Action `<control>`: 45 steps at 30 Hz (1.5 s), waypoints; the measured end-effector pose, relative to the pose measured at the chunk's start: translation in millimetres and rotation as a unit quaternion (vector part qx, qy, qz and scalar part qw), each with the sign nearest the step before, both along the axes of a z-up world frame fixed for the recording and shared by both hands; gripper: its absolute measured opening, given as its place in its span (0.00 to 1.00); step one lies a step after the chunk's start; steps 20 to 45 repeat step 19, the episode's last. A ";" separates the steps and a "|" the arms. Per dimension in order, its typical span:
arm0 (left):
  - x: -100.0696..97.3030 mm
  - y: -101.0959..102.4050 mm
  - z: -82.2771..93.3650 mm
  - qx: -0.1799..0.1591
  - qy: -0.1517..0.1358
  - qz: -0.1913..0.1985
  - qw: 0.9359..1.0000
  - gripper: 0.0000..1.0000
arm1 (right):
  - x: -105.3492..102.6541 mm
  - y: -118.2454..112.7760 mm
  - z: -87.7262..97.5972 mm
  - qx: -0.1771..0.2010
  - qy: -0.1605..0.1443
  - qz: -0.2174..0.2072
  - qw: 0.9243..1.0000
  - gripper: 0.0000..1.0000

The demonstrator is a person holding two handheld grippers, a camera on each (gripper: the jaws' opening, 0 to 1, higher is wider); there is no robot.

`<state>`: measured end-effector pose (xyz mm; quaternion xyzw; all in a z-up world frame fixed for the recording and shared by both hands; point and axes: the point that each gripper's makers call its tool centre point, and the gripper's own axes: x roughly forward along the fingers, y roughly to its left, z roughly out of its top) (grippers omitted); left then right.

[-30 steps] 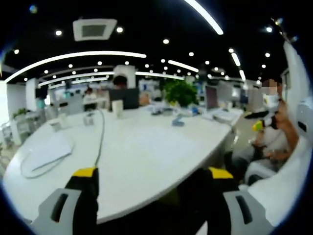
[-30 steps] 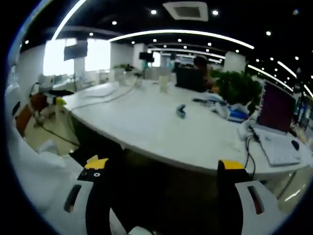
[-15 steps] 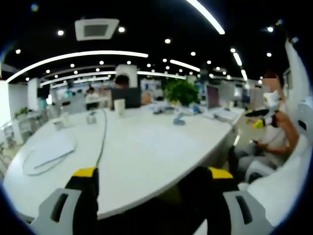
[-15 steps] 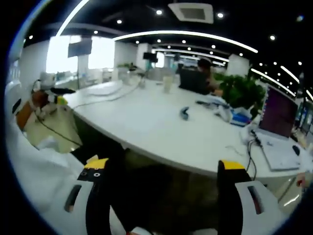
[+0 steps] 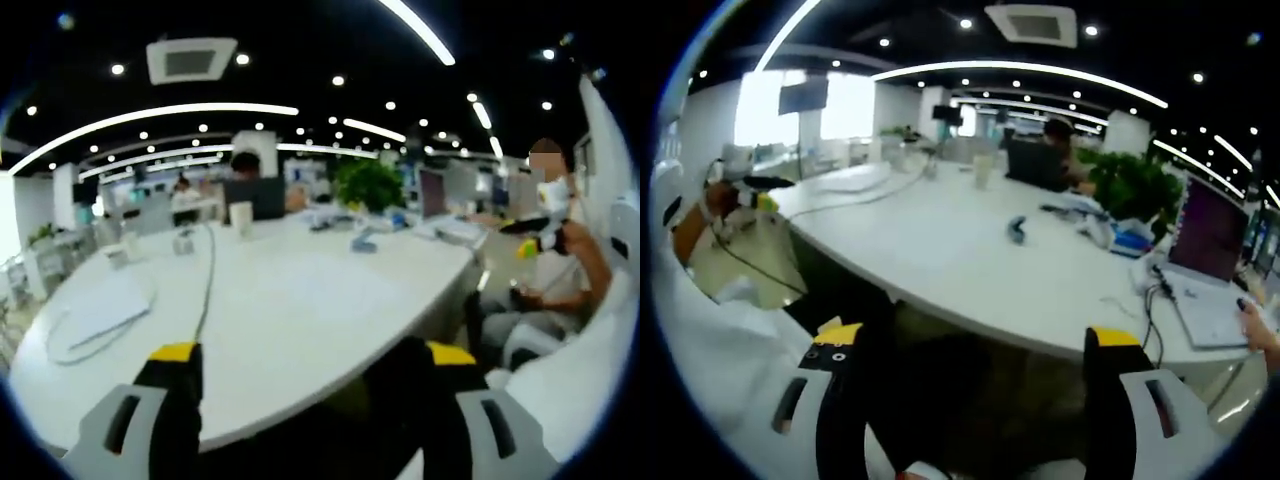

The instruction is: Pick up the paper insert the paper into the punch align the paper edges press the punch to punch holes

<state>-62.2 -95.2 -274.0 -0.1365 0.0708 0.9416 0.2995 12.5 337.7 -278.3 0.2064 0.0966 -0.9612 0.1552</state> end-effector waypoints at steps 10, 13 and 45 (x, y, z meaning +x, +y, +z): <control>-3.0 3.4 2.8 -0.006 0.003 -0.005 1.000 0.88 | 0.2 1.6 2.0 0.000 0.003 0.000 1.000 0.89; -3.7 3.2 4.2 -0.006 0.005 -0.004 1.000 0.88 | 0.2 1.5 3.3 0.000 0.006 0.001 1.000 0.89; -4.2 4.1 4.1 -0.010 0.004 -0.005 1.000 0.88 | 0.2 0.5 4.9 0.000 0.007 0.003 1.000 0.89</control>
